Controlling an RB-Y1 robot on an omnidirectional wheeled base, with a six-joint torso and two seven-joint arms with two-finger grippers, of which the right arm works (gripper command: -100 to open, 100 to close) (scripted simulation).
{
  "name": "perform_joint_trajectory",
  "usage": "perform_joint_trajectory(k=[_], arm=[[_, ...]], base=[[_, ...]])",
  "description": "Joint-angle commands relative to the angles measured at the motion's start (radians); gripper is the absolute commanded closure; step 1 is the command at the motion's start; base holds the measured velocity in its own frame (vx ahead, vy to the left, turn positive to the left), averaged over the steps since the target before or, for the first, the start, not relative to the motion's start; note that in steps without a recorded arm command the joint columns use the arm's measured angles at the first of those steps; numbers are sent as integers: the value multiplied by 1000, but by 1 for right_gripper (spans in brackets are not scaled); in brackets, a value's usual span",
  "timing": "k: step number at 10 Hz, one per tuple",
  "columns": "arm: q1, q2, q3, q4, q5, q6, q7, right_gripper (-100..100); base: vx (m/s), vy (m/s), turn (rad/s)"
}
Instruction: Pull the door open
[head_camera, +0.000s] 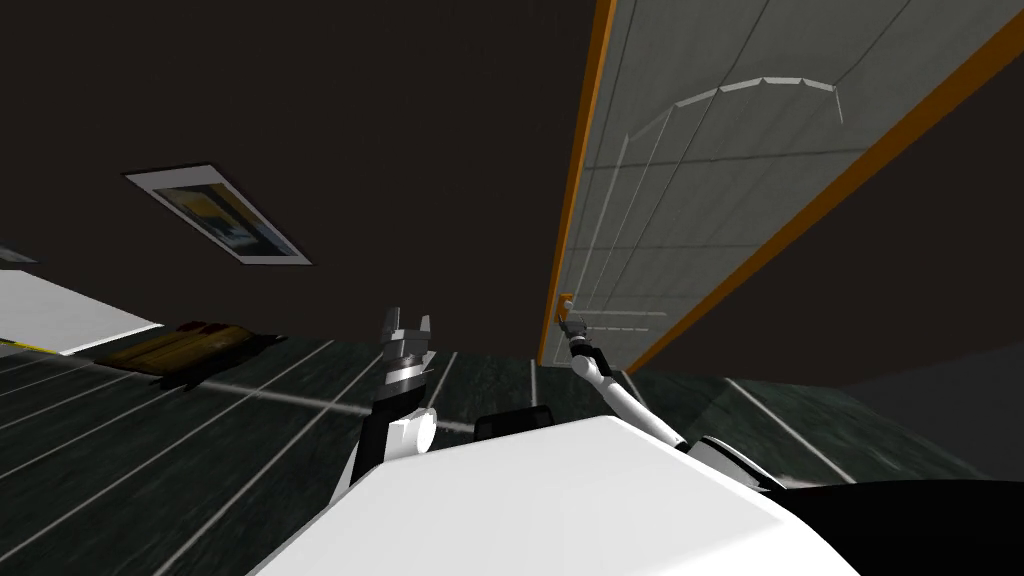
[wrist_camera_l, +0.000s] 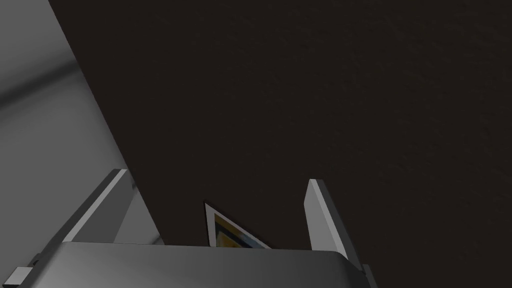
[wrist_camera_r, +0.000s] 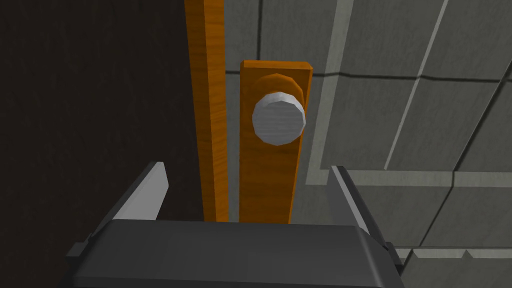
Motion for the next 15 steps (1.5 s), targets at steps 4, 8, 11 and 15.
perform_joint_trajectory(k=[4,8,11,15], arm=[[-1,-27,-14,34,-21,-12,-39,-100],[9,-65,-40,74,-21,-34,-97,-100],[2,-59,-35,74,-20,-30,-89,100],[2,-59,-35,74,-20,-30,-89,100]], base=[[43,-74,131],[198,-48,140],[15,-8,-8],[-14,2,4]])
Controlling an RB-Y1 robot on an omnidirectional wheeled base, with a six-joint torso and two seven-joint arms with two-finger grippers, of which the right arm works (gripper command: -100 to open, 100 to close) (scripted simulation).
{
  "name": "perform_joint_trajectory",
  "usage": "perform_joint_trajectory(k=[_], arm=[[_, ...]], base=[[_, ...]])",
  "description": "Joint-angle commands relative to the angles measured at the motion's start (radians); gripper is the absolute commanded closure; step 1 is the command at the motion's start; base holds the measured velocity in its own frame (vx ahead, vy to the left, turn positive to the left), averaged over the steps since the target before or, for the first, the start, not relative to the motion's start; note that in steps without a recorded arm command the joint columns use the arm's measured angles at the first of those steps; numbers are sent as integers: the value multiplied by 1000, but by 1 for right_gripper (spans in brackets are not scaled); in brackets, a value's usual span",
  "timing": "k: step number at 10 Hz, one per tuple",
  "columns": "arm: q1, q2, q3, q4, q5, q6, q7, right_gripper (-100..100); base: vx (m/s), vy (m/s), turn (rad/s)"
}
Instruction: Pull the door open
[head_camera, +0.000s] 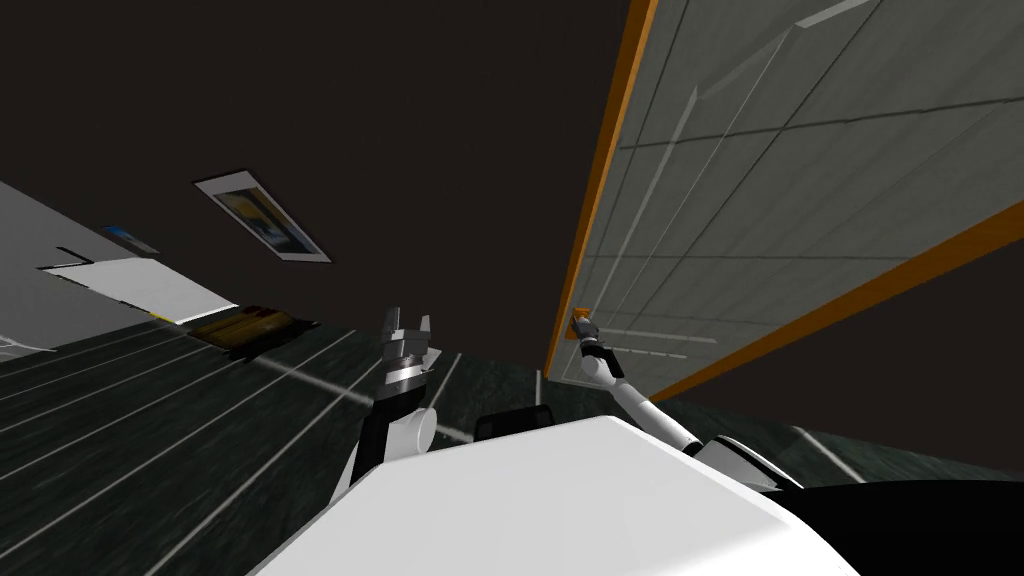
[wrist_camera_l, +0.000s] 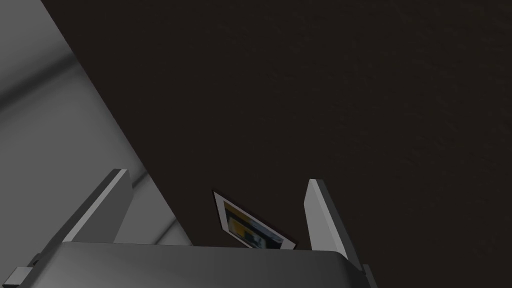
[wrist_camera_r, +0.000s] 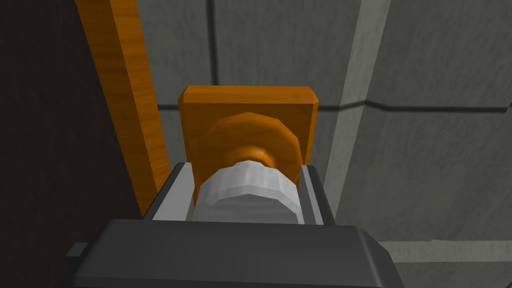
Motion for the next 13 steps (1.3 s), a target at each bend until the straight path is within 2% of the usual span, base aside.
perform_joint_trajectory(k=[1,5,9,10,11,13], arm=[[3,-12,11,-5,5,2,-18,100],[9,-42,38,-18,18,8,-61,100],[18,-85,75,-37,35,17,-123,100],[20,-92,82,-40,38,18,-134,100],[21,-86,77,-39,35,19,-122,100],[28,-105,102,-48,45,17,-149,100]], base=[[-146,-35,106],[-212,-53,142],[-267,-79,177],[-283,-80,126],[-131,-29,41],[-213,-45,134]])
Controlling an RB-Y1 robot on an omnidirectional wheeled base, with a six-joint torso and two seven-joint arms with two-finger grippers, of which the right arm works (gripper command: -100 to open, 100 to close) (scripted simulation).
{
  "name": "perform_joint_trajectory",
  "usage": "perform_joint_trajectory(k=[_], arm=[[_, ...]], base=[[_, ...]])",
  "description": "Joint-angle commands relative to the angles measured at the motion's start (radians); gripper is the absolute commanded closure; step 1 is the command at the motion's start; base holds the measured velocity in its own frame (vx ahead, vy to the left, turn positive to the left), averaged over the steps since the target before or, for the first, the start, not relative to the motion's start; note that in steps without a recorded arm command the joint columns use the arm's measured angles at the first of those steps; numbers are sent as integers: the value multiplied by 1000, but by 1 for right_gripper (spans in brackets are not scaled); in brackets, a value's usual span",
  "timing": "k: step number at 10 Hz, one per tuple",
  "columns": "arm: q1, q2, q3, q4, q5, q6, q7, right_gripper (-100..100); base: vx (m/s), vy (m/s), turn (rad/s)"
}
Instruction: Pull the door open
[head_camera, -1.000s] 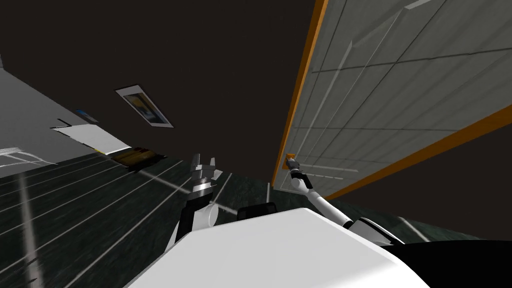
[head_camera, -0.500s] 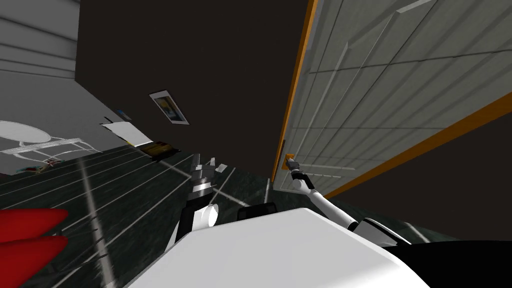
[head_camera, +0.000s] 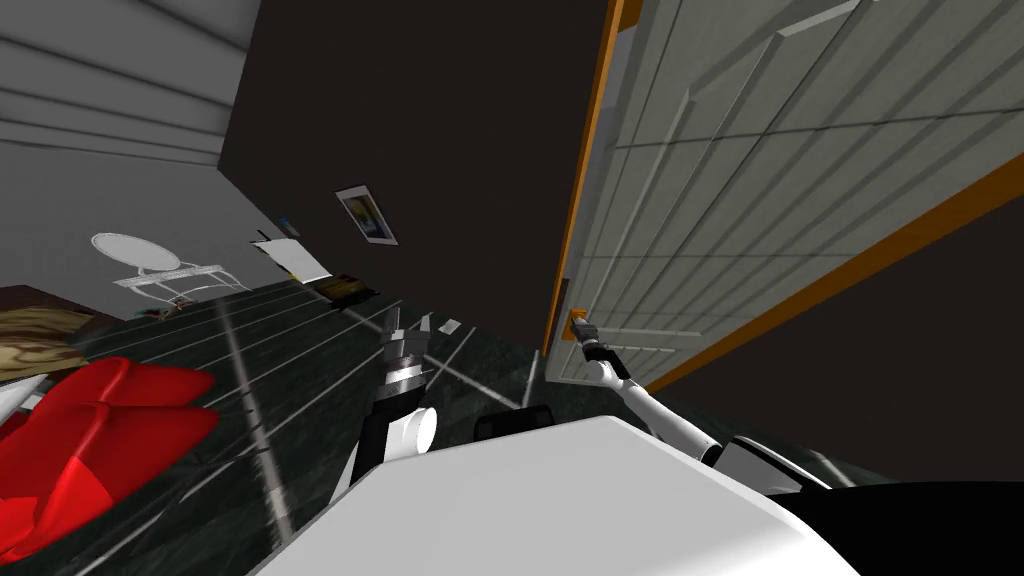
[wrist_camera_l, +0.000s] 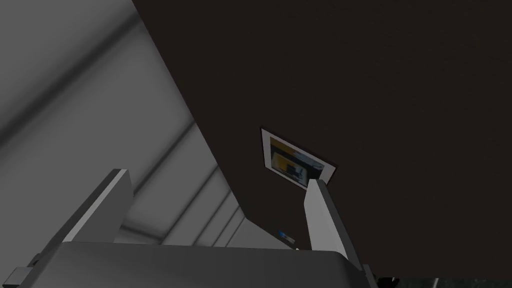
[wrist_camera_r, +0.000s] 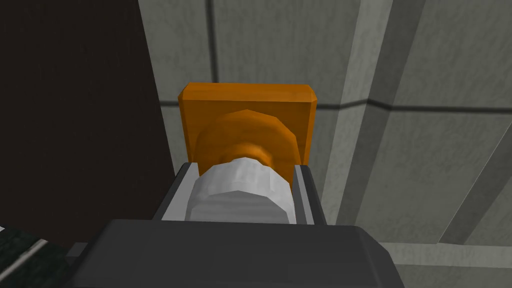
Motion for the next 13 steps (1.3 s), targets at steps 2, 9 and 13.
perform_joint_trajectory(k=[2,9,13], arm=[[6,-23,26,-15,12,-7,-30,100],[19,-76,88,-34,39,-22,-100,100],[22,-101,114,-45,50,-36,-131,100]], base=[[-234,-65,165],[-227,-62,119],[-208,-80,132]])
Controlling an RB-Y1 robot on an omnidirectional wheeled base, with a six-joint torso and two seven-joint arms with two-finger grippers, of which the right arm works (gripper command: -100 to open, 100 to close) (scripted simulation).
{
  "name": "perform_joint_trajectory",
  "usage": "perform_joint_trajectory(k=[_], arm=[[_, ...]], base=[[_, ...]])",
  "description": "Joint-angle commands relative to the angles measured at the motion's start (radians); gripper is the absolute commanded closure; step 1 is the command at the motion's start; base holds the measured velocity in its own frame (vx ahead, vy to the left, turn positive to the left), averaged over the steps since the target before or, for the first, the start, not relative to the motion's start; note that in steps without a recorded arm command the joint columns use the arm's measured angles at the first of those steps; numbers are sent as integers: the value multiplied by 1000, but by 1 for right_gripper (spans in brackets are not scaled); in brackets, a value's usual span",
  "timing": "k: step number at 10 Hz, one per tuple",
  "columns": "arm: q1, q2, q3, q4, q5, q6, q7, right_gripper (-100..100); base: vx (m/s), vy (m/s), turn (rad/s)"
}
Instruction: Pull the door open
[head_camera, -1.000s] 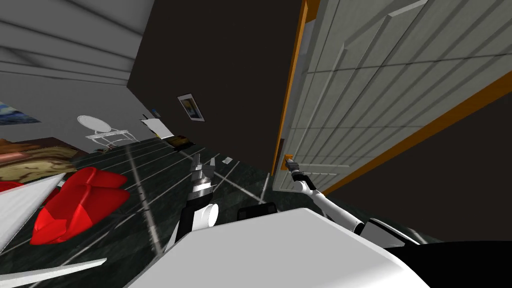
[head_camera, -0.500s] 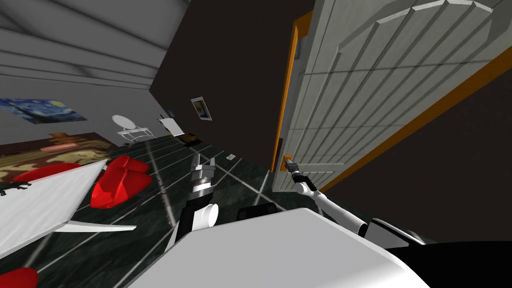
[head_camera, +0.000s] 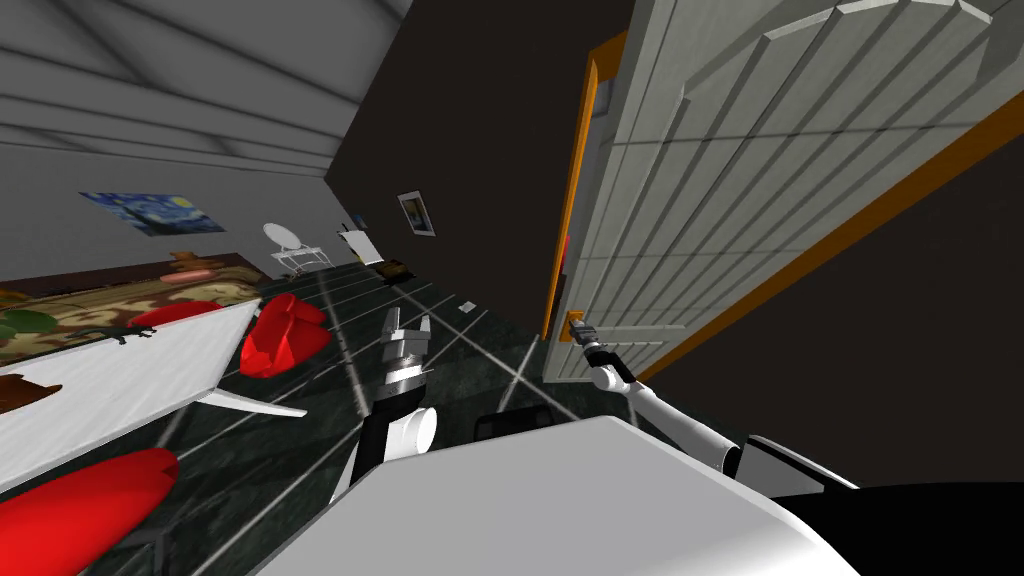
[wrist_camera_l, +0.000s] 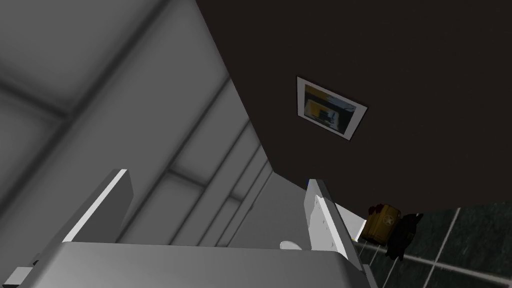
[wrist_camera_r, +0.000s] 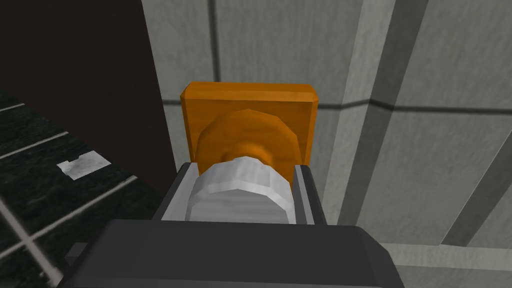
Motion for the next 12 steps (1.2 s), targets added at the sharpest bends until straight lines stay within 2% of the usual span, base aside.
perform_joint_trajectory(k=[1,4,5,6,12], arm=[[4,-18,18,-9,8,-9,-22,100],[7,-43,43,-19,20,-22,-51,100],[8,-48,48,-21,22,-25,-57,100],[9,-45,45,-18,20,-19,-51,100],[20,-98,100,-35,42,-57,-111,100]], base=[[-250,-74,158],[-229,-79,135],[-208,-50,102],[-85,-19,24],[-189,-80,134]])
